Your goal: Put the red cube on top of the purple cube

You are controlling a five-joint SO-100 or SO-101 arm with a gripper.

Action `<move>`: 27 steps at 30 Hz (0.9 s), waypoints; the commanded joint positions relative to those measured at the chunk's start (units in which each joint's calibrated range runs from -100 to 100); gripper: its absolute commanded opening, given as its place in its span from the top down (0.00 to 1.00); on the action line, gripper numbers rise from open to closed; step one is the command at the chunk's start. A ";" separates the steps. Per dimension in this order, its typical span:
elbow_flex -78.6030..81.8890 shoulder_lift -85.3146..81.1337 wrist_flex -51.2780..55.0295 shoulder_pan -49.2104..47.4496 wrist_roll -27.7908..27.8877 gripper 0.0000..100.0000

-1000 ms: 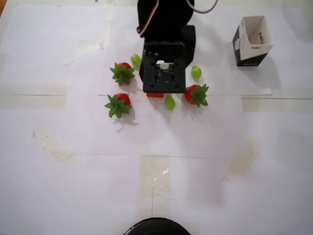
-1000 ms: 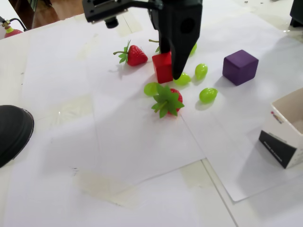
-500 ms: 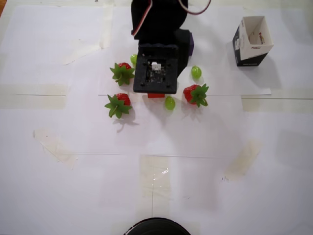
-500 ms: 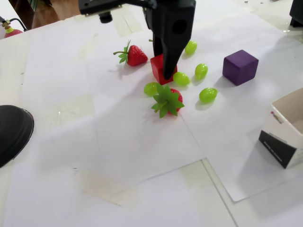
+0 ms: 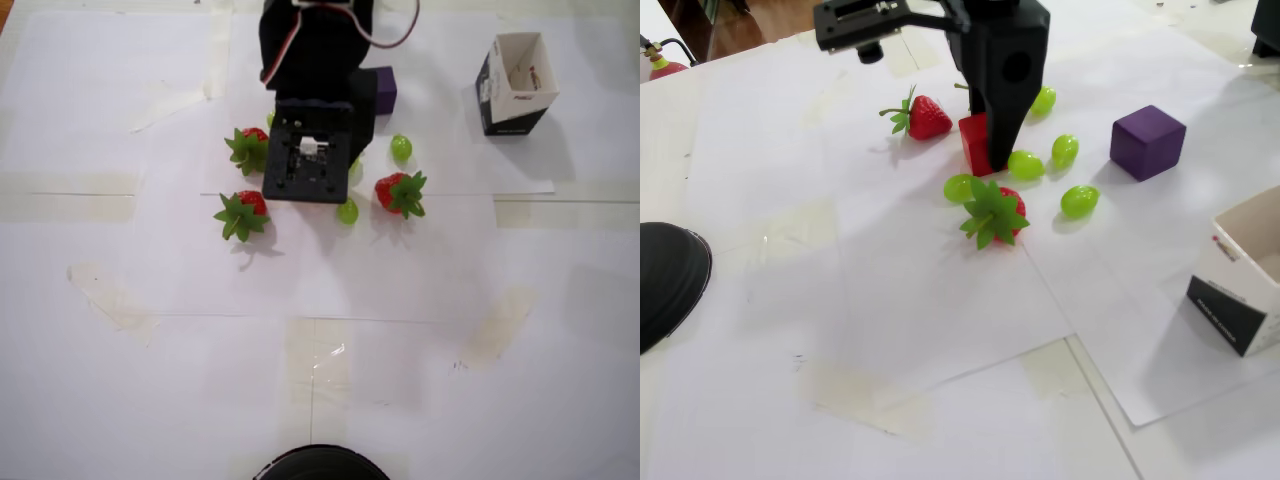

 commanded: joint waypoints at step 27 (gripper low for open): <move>-8.40 -19.99 18.48 1.66 4.40 0.97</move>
